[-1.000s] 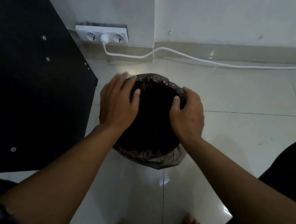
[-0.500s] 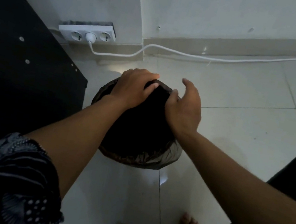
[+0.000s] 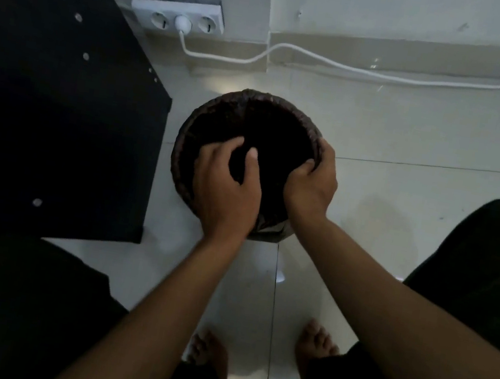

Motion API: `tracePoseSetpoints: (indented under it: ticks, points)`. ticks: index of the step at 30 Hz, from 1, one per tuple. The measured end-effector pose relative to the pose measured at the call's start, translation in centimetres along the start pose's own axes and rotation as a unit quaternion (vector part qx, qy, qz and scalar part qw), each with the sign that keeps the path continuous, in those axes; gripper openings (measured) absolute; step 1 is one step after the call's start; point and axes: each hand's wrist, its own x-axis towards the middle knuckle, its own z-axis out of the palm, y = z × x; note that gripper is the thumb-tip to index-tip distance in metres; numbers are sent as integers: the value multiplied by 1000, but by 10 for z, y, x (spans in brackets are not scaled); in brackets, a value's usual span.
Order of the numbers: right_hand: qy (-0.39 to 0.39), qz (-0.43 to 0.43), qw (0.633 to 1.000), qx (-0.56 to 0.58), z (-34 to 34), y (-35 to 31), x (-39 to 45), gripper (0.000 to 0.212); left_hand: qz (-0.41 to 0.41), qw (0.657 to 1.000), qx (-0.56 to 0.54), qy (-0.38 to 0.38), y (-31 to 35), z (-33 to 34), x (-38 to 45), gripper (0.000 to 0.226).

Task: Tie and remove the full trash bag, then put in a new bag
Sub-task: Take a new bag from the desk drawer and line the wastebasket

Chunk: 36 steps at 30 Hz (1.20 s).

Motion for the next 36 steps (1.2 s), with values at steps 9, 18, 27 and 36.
tracePoseSetpoints:
  ticks: [9,18,27,36]
  points:
    - [-36,33,999,6,-7,-8,-3,48,-517,835,-175,76,0,13,-76,45]
    - [-57,22,998,16,-6,-4,-3,49,-556,753,-335,106,18,24,-47,49]
    - [18,-29,998,-52,-20,-10,-14,57,-557,766,-286,146,7,20,-43,68]
    - [17,93,988,121,10,-12,-44,79,-237,958,-69,147,-31,16,-27,59]
